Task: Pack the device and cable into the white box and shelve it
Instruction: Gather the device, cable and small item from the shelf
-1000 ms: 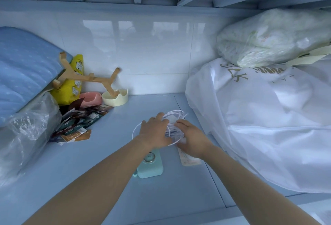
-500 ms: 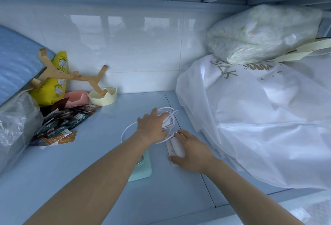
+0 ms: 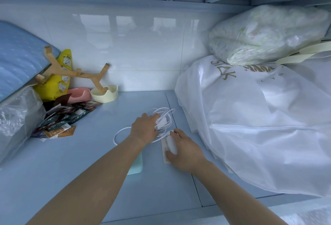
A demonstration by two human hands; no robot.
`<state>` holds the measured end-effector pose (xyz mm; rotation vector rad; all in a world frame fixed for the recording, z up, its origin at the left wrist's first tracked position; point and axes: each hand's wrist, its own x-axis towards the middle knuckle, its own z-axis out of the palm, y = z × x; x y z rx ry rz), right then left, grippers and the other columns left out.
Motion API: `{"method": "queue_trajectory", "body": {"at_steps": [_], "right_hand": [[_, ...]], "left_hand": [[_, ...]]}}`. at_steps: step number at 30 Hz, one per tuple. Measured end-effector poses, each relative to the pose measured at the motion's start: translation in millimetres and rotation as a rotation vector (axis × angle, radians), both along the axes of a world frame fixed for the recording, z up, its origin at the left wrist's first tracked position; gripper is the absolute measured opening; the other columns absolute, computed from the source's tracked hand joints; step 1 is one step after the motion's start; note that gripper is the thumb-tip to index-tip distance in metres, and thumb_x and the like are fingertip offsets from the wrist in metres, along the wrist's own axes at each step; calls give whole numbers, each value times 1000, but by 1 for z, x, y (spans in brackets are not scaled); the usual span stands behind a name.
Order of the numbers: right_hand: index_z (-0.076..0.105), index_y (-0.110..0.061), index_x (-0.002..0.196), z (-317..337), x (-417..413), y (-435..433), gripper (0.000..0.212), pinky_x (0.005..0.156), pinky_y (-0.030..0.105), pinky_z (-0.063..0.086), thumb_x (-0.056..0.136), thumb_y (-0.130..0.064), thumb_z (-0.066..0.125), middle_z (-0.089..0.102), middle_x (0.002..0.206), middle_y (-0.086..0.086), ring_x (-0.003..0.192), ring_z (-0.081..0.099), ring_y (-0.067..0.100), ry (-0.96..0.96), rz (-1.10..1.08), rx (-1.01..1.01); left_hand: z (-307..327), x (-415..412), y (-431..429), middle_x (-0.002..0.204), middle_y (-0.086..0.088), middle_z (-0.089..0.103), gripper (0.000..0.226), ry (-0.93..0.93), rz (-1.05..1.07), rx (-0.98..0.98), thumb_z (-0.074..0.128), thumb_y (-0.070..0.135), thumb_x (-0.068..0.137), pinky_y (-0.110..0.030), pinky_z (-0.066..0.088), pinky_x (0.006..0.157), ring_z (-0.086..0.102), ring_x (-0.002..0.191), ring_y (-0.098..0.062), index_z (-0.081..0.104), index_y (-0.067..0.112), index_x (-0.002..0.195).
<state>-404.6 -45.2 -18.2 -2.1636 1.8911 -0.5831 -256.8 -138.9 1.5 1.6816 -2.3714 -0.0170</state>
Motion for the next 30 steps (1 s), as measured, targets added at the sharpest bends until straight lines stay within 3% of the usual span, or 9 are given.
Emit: {"method": "queue_trajectory", "body": {"at_steps": [5, 9, 12, 17, 23, 30], "right_hand": [[29, -20, 135, 4, 4, 2, 78, 89, 35, 43, 74, -58, 59, 25, 144, -5, 120, 43, 23, 62, 24, 33], [28, -20, 135, -2, 3, 2, 76, 90, 36, 42, 76, -57, 57, 22, 147, -6, 121, 41, 24, 27, 26, 23], [28, -20, 135, -8, 2, 2, 76, 91, 34, 41, 75, -56, 57, 23, 147, -7, 120, 41, 24, -23, 33, 6], [37, -18, 121, -10, 5, 0, 63, 84, 34, 43, 72, -50, 60, 34, 134, -4, 110, 46, 26, -73, 35, -26], [42, -16, 117, -7, 9, 0, 56, 76, 31, 41, 73, -45, 61, 38, 126, -3, 101, 49, 27, -71, 16, -33], [46, -15, 110, 0, 19, 0, 43, 68, 28, 39, 75, -35, 58, 41, 118, -4, 91, 53, 28, -71, -35, -8]], "left_hand": [[-1, -5, 4, 111, -17, 46, 51, 24, 52, 47, 58, 31, 84, -37, 46, 83, 57, 96, -39, 37, 28, 131], [0, -8, 7, 102, -17, 56, 42, 26, 78, -8, 57, 21, 84, -34, 45, 76, 58, 93, -37, 43, 25, 123], [-2, -9, 15, 99, -15, 60, 32, 27, 68, -74, 56, 28, 85, -32, 40, 68, 59, 90, -35, 47, 24, 116], [1, -2, 29, 100, -12, 58, 32, -8, 37, -155, 51, 31, 88, -33, 41, 70, 59, 91, -35, 50, 30, 120], [29, 16, 57, 103, -9, 56, 52, 23, 39, -235, 53, 12, 82, -37, 47, 68, 61, 87, -38, 47, 36, 127], [53, 59, 88, 100, -7, 56, 57, 23, 128, -274, 51, 9, 79, -35, 45, 61, 60, 81, -37, 46, 40, 127]]}}
